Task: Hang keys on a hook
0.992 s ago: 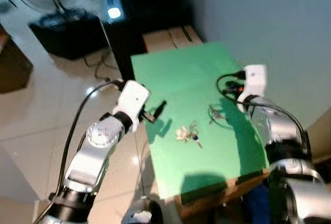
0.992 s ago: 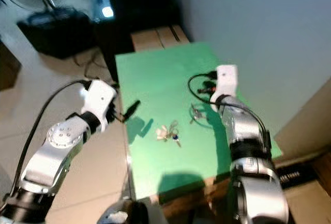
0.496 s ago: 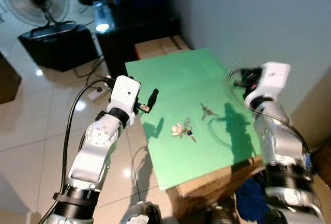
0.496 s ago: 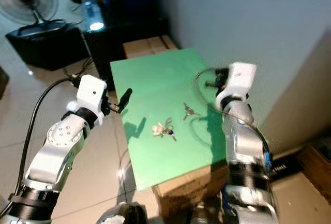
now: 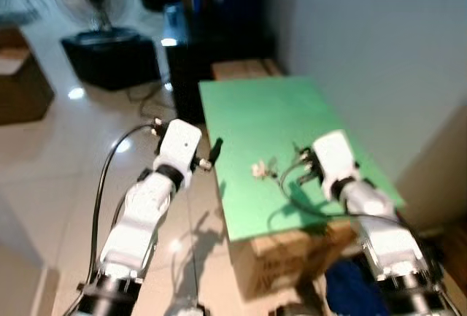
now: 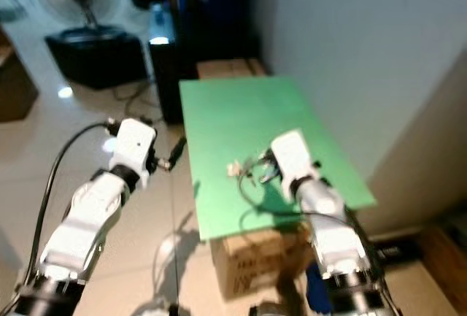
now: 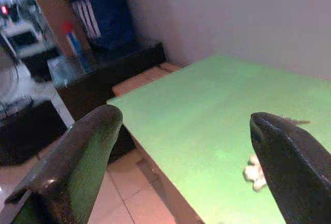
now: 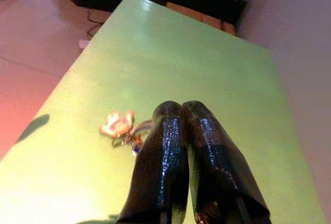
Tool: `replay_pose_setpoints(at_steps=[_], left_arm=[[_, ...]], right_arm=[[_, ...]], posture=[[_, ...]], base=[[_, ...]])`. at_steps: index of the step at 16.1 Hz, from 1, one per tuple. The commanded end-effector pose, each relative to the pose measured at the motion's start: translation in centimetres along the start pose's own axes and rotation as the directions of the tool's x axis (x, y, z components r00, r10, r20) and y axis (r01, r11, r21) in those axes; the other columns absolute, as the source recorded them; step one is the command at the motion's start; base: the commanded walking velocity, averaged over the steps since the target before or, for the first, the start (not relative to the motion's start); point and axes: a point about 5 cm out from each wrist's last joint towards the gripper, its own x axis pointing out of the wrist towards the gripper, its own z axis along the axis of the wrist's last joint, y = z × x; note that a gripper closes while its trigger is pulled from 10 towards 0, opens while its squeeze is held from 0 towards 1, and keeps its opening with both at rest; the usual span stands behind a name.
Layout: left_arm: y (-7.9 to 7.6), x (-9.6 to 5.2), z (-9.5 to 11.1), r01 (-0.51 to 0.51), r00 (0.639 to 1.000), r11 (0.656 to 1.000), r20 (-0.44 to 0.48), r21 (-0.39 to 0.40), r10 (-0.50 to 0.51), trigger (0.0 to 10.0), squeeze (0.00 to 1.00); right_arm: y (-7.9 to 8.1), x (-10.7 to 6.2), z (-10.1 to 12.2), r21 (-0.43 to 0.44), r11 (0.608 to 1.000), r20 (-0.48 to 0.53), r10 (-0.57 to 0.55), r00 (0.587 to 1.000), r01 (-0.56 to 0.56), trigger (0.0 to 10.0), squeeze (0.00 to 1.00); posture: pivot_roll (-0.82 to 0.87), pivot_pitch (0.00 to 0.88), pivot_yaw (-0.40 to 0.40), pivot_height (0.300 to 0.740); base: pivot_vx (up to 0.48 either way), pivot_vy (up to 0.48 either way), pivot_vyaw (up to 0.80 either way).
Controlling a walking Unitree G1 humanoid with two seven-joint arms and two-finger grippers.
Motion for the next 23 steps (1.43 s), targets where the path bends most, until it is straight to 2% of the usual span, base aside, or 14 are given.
replay_pose_setpoints(at_steps=[1,6,8,12,13,17,20,23], left_arm=[[-0.2,0.44,0.59,-0.006,1.0,1.0,0.022,0.028,0.005,10.0,0.0],[0.16,0.74,0.67,-0.015,1.0,0.999,0.018,0.035,0.015,10.0,0.0],[0.38,0.92,0.53,-0.03,1.0,1.0,0.004,0.0,0.03,10.0,0.0],[0.29,0.93,0.48,-0.009,1.0,1.0,0.008,0.015,0.009,10.0,0.0],[0.1,0.83,0.43,0.008,1.0,1.0,0.015,0.015,-0.008,10.0,0.0],[-0.03,0.58,0.4,0.024,1.0,1.0,0.02,0.007,-0.024,10.0,0.0],[0.02,0.61,0.36,0.026,0.999,1.0,0.018,0.009,-0.027,10.0,0.0],[-0.22,0.66,0.42,0.047,0.999,0.999,0.019,0.01,-0.047,10.0,0.0]], right_arm=[[0.25,-0.48,0.6,-0.022,1.0,0.038,0.013,0.999,-0.013,10.0,0.0],[-0.15,-0.75,0.24,-0.004,0.999,0.022,-0.045,0.999,0.045,10.0,0.0],[-0.61,-0.94,0.18,0.023,0.996,0.013,-0.081,0.997,0.08,10.0,0.0],[-0.48,-1.15,0.05,0.035,0.996,0.007,-0.08,0.997,0.08,10.0,0.0],[-0.26,-1.16,0.12,0.008,0.998,0.007,-0.055,0.998,0.055,10.0,0.0],[-0.16,-0.92,0.05,0.003,0.999,-0.007,-0.05,0.999,0.05,10.0,0.0],[-0.5,-0.86,0.04,0.031,0.997,-0.011,-0.069,0.998,0.069,10.0,0.0],[-0.33,-0.93,-0.35,0.023,0.998,-0.029,-0.051,0.998,0.051,10.0,0.0]], posture=[[-0.11,0.0,0.005,0.718],[-0.12,0.0,0.017,0.718],[-0.13,0.0,0.027,0.718],[-0.13,0.0,0.027,0.718],[-0.13,0.0,0.024,0.718],[-0.12,0.0,0.016,0.718],[-0.13,0.0,0.016,0.718],[-0.13,0.0,0.016,0.718]], base=[[0.0,0.0,0.0],[0.0,-0.434,0.0],[0.0,0.0,0.0],[0.0,0.0,0.0],[0.0,0.0,0.0],[0.32,0.0,0.76],[0.355,0.0,0.0],[0.361,0.0,0.0]])
